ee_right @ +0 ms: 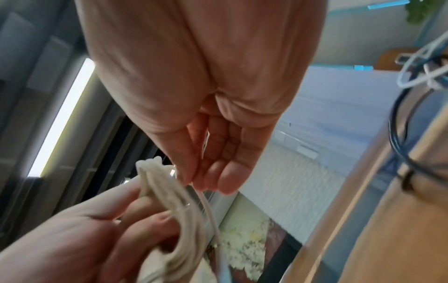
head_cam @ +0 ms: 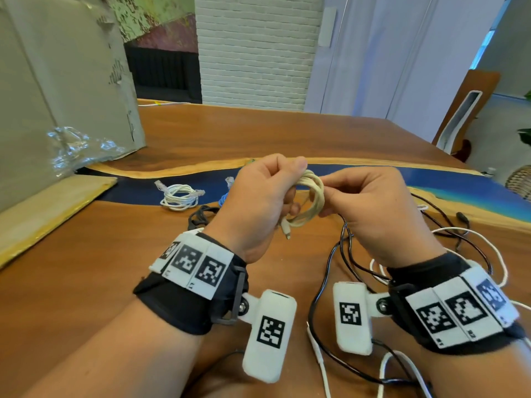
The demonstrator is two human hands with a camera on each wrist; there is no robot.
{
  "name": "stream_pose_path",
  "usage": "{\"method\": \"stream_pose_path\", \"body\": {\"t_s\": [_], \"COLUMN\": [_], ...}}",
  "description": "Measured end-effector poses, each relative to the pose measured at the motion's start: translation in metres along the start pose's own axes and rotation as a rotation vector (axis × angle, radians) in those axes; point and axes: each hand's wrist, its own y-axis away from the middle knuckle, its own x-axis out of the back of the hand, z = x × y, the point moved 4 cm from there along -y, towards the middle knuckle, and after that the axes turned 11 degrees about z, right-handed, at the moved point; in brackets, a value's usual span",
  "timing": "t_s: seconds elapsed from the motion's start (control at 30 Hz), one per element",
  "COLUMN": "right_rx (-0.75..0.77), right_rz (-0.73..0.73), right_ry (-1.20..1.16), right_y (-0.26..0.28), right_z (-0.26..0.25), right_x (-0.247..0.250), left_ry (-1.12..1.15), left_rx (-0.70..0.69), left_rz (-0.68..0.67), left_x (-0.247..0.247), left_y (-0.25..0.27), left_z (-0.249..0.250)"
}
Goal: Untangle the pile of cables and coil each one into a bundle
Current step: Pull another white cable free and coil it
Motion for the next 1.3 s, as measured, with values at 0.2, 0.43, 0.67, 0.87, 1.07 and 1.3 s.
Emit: {"method": "stream_pose_path", "body": {"t_s": [0.2, 0.43, 0.67, 0.87, 1.07, 1.3], "right_rx": [-0.244, -0.233, -0.417, -0.159, -0.100, -0.058], "right_rz": [-0.130, -0.151, -0.341, -0.169, -0.024, 0.140], "right_ry": [-0.353, -0.307, -0.507, -0.123, -0.057, 0.017], "right_y": [0.008, 0.014, 0.017, 0.011, 0.010, 0.011], "right_z": [0.002, 0.005, 0.007, 0.003, 0.001, -0.002], "right_x": [-0.019, -0.027, -0.029, -0.030, -0.028, -0.019], "left_ry": [-0.078, -0.145, -0.265, -0.366, -0.405, -0.351], "left_rx": [-0.185, -0.239, -0.344, -0.365, -0.376, -0.328], "left_rz": [0.110, 0.075, -0.031, -0.002, 0.007, 0.021], "left_x": [0.011, 0.013, 0.005, 0.011, 0.014, 0.017], "left_y": [-0.006, -0.008, -0.003, -0.007, -0.009, -0.012], "left_z": [0.005, 0.004, 0.008, 0.008, 0.008, 0.002]}}
